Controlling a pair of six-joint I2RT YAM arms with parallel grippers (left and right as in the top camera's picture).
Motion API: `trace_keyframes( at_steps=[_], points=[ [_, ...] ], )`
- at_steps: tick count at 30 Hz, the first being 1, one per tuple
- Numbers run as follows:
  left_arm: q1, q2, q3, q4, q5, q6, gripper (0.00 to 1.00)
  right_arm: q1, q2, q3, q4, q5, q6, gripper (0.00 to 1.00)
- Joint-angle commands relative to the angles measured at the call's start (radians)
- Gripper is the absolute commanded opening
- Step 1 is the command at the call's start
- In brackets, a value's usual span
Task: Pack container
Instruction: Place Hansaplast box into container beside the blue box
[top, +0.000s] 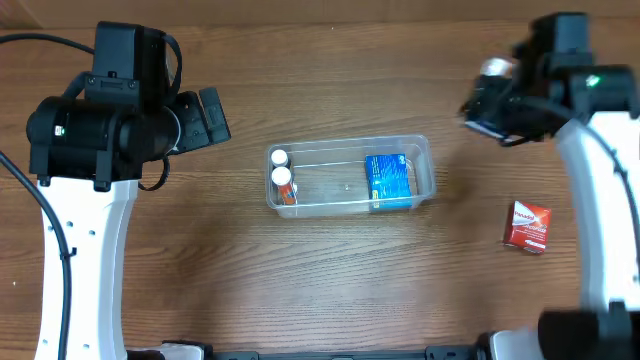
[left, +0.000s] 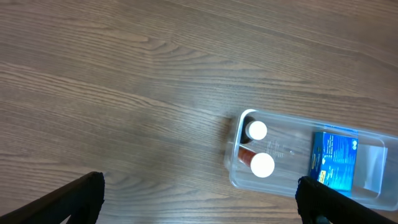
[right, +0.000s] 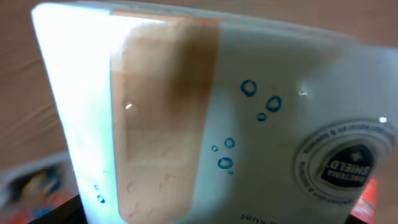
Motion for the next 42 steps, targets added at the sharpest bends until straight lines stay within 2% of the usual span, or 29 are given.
trace_keyframes(
  at_steps=[1, 6, 14, 19, 22, 27, 33, 35, 37, 42],
  points=[
    [0.005, 0.006, 0.008, 0.006, -0.013, 0.023, 1.00, 0.184, -0.060, 0.021, -0.033, -0.001, -0.089, 0.81],
    [0.005, 0.006, 0.008, 0.005, -0.013, 0.023, 1.00, 0.356, -0.044, -0.070, -0.018, -0.001, -0.084, 0.81],
    [0.005, 0.006, 0.008, 0.003, -0.013, 0.023, 1.00, 0.430, 0.006, -0.321, 0.214, -0.033, -0.081, 0.76],
    [0.005, 0.006, 0.008, 0.003, -0.013, 0.023, 1.00, 0.487, 0.091, -0.329, 0.314, -0.041, -0.075, 0.75],
    [0.005, 0.006, 0.008, -0.002, -0.013, 0.023, 1.00, 0.536, 0.161, -0.329, 0.348, -0.039, -0.008, 0.76],
    [0.005, 0.006, 0.008, -0.009, -0.014, 0.024, 1.00, 0.549, 0.248, -0.329, 0.352, -0.003, 0.129, 0.76],
    [0.005, 0.006, 0.008, -0.015, -0.014, 0.027, 1.00, 0.544, 0.272, -0.329, 0.357, -0.002, 0.150, 0.77],
    [0.005, 0.006, 0.008, -0.015, -0.014, 0.027, 1.00, 0.544, 0.272, -0.329, 0.356, -0.003, 0.149, 0.82],
    [0.005, 0.006, 0.008, -0.015, -0.014, 0.027, 1.00, 0.544, 0.272, -0.329, 0.356, -0.003, 0.149, 0.98],
    [0.005, 0.006, 0.008, -0.015, -0.014, 0.027, 1.00, 0.544, 0.270, -0.323, 0.347, -0.002, 0.149, 1.00]
  ],
)
